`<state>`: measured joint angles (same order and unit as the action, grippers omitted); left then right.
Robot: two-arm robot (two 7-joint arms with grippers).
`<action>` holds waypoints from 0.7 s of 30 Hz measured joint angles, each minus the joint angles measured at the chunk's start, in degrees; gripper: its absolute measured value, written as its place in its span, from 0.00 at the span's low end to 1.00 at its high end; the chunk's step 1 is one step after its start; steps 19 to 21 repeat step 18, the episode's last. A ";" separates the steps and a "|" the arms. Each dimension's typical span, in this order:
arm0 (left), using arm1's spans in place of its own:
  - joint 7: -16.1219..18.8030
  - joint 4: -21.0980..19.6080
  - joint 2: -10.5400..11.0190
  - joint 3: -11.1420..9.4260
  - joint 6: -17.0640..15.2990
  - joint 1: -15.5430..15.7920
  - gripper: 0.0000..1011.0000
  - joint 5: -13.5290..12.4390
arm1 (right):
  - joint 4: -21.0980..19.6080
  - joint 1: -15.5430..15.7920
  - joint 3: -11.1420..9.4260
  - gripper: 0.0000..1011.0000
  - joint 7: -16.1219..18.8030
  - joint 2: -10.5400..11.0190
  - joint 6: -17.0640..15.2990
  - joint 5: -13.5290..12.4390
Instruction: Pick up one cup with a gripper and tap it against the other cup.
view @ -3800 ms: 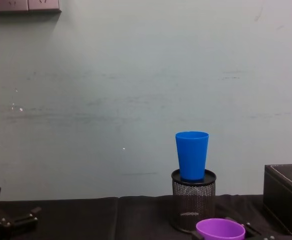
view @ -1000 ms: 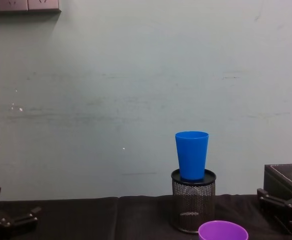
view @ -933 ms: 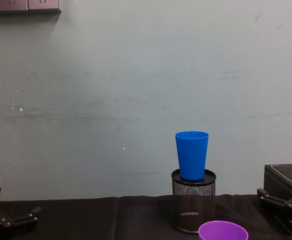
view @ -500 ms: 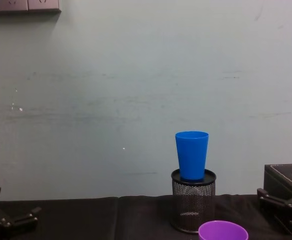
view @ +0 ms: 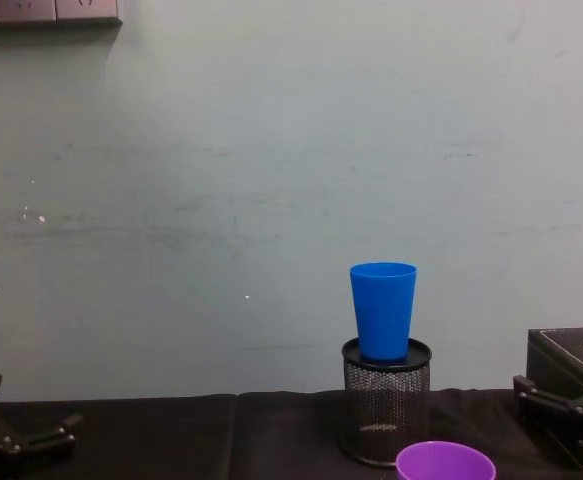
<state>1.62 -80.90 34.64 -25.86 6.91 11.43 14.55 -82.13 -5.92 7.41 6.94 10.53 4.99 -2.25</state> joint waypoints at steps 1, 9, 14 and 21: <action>0.00 0.00 0.00 0.00 0.00 0.00 0.99 0.00 | 0.00 0.00 0.00 0.99 0.00 0.00 0.00 0.00; 0.00 0.00 0.00 0.00 0.00 0.00 0.99 0.00 | 0.00 0.00 0.00 0.99 -0.02 0.00 0.00 0.00; 0.00 0.00 0.00 0.00 0.00 0.00 0.99 0.00 | 0.00 0.00 0.00 0.99 -0.02 0.00 0.01 0.00; 0.00 0.00 0.00 0.00 0.00 0.00 0.99 0.00 | 0.00 0.00 0.00 0.99 -0.02 0.00 0.01 0.00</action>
